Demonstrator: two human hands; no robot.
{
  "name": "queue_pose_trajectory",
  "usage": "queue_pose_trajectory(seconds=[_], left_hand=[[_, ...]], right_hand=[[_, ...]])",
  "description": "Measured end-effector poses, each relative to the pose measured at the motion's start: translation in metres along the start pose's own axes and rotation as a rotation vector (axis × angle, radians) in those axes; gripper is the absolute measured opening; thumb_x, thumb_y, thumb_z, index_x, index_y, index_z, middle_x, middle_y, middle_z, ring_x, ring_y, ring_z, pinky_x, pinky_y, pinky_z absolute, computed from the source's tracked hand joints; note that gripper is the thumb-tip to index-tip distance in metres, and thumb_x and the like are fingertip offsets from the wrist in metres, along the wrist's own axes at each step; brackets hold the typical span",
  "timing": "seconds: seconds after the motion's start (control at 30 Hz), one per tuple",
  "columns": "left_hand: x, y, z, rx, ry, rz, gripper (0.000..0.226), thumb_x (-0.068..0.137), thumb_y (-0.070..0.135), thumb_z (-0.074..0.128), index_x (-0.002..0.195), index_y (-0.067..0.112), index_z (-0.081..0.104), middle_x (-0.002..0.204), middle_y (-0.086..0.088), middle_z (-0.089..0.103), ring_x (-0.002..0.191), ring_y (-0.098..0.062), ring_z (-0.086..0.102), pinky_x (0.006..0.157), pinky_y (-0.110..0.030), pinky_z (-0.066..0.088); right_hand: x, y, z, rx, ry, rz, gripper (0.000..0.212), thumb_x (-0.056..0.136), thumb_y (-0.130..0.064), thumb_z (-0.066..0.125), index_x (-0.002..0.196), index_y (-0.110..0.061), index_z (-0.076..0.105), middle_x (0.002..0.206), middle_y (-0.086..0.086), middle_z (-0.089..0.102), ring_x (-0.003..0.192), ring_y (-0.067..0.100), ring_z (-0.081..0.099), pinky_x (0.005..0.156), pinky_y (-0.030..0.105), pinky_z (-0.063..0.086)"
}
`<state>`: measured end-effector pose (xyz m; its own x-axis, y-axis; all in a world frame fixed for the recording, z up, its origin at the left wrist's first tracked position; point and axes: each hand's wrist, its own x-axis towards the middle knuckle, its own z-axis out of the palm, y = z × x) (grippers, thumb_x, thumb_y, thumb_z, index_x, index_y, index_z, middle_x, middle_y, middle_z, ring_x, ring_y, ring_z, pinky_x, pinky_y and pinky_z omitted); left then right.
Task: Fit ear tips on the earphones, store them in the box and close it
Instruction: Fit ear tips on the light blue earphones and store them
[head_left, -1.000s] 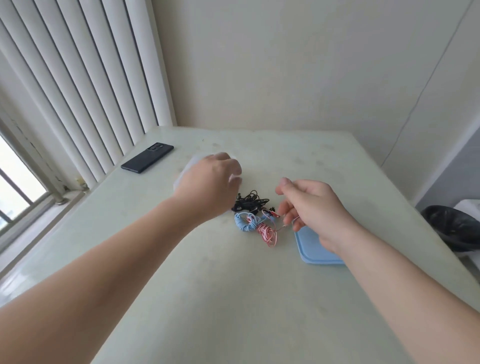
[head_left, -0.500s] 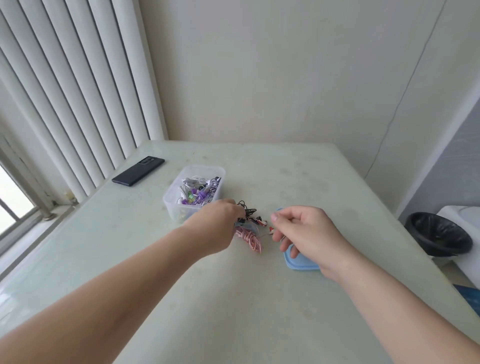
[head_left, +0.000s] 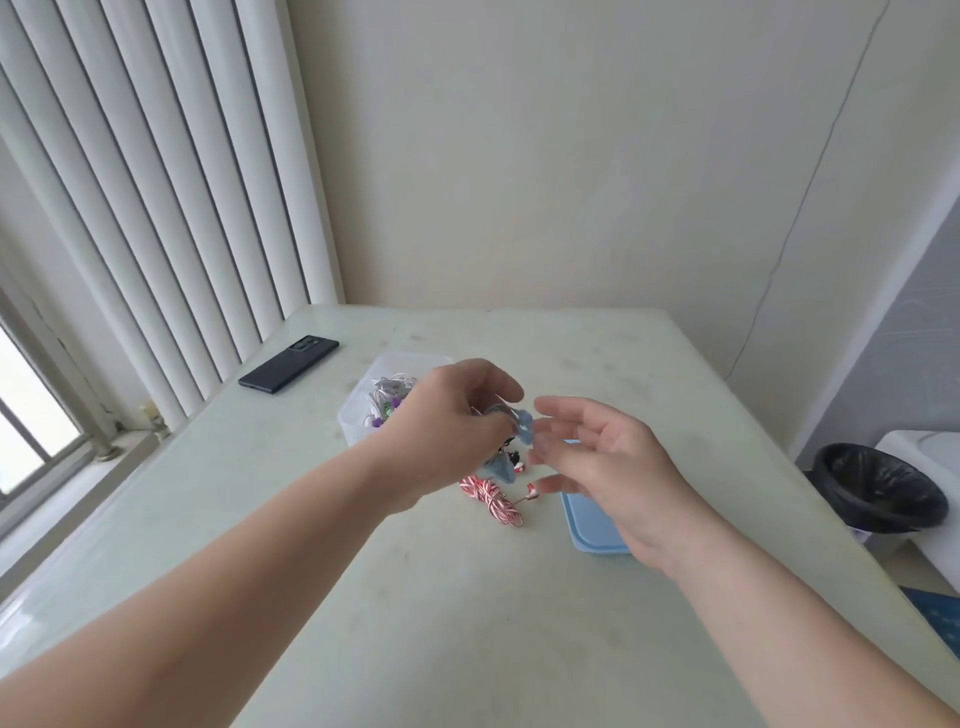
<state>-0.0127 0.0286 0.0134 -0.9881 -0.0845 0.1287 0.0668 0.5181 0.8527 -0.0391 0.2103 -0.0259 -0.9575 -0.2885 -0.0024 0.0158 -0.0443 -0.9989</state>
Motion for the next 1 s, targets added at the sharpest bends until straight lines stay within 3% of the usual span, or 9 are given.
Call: queue_pose_trajectory(seconds=[0.07,0.17,0.27,0.4,0.53,0.67,0.8,0.93,1.0], left_hand=[[-0.006,-0.001,0.013,-0.082,-0.039,-0.031,0.026,0.097,0.012,0.061,0.105,0.034,0.072,0.099,0.006,0.074,0.085,-0.021,0.071,0.067,-0.03,0.055],[-0.012,-0.005,0.031,-0.218,-0.112,-0.091,0.026,0.098,0.013,0.063,0.108,0.033,0.075,0.097,0.007,0.075,0.07,-0.013,0.065,0.059,-0.027,0.05],[-0.017,-0.005,0.051,-0.391,-0.158,-0.125,0.014,0.097,0.017,0.068,0.106,0.023,0.077,0.093,-0.004,0.076,0.07,-0.017,0.065,0.055,-0.031,0.044],[-0.017,-0.008,0.082,-0.391,-0.02,-0.137,0.027,0.095,0.037,0.073,0.088,0.01,0.074,0.077,-0.006,0.072,0.061,-0.015,0.066,0.052,-0.024,0.048],[-0.009,-0.013,0.099,-0.504,0.047,-0.135,0.011,0.096,0.022,0.075,0.098,0.012,0.071,0.089,-0.02,0.075,0.063,-0.024,0.073,0.057,-0.031,0.053],[-0.008,-0.022,0.11,-0.586,0.107,-0.132,0.018,0.1,0.019,0.069,0.117,0.025,0.069,0.097,-0.01,0.077,0.066,-0.02,0.074,0.059,-0.033,0.052],[-0.011,-0.037,0.116,-0.601,0.111,-0.165,0.012,0.103,0.017,0.064,0.108,0.02,0.074,0.092,-0.003,0.079,0.059,-0.021,0.07,0.055,-0.028,0.053],[-0.01,-0.049,0.117,-0.557,0.143,-0.141,0.01,0.103,0.018,0.065,0.105,0.023,0.073,0.094,-0.001,0.077,0.068,-0.024,0.074,0.059,-0.037,0.061],[-0.013,-0.049,0.117,-0.53,0.162,-0.119,0.01,0.103,0.018,0.063,0.108,0.023,0.071,0.093,0.005,0.075,0.064,-0.023,0.075,0.054,-0.032,0.059]], right_hand=[[-0.004,0.0,-0.005,0.071,-0.001,0.003,0.019,0.095,-0.003,0.067,0.113,-0.009,0.072,0.101,0.018,0.077,0.087,0.032,0.073,0.077,0.044,0.063],[-0.01,0.003,-0.018,0.085,0.039,-0.014,0.013,0.098,-0.006,0.064,0.105,-0.002,0.074,0.093,0.019,0.077,0.078,0.027,0.072,0.073,0.037,0.061],[-0.012,0.012,-0.035,0.026,0.072,-0.038,0.015,0.099,-0.012,0.064,0.101,-0.005,0.077,0.094,0.017,0.078,0.083,0.031,0.073,0.08,0.039,0.06],[-0.014,0.022,-0.05,0.013,0.122,-0.039,0.013,0.098,-0.013,0.067,0.096,-0.008,0.079,0.091,0.015,0.078,0.084,0.03,0.073,0.083,0.041,0.061],[-0.005,0.023,-0.06,0.03,0.102,-0.005,0.012,0.095,-0.002,0.066,0.097,-0.004,0.078,0.093,0.017,0.078,0.084,0.032,0.074,0.085,0.049,0.061],[0.006,0.031,-0.064,0.063,0.044,0.015,0.017,0.094,0.007,0.062,0.102,0.001,0.075,0.095,0.019,0.077,0.084,0.031,0.073,0.082,0.049,0.06],[0.01,0.052,-0.062,0.039,0.002,0.031,0.02,0.095,0.004,0.063,0.108,-0.005,0.077,0.098,0.014,0.078,0.091,0.03,0.074,0.087,0.049,0.059],[0.01,0.063,-0.055,-0.064,0.041,-0.03,0.021,0.096,-0.005,0.067,0.107,-0.017,0.079,0.095,0.006,0.079,0.084,0.02,0.073,0.087,0.04,0.061],[0.009,0.062,-0.053,-0.099,0.043,-0.084,0.021,0.094,-0.005,0.069,0.105,-0.019,0.08,0.095,0.008,0.079,0.084,0.019,0.073,0.082,0.032,0.06]])
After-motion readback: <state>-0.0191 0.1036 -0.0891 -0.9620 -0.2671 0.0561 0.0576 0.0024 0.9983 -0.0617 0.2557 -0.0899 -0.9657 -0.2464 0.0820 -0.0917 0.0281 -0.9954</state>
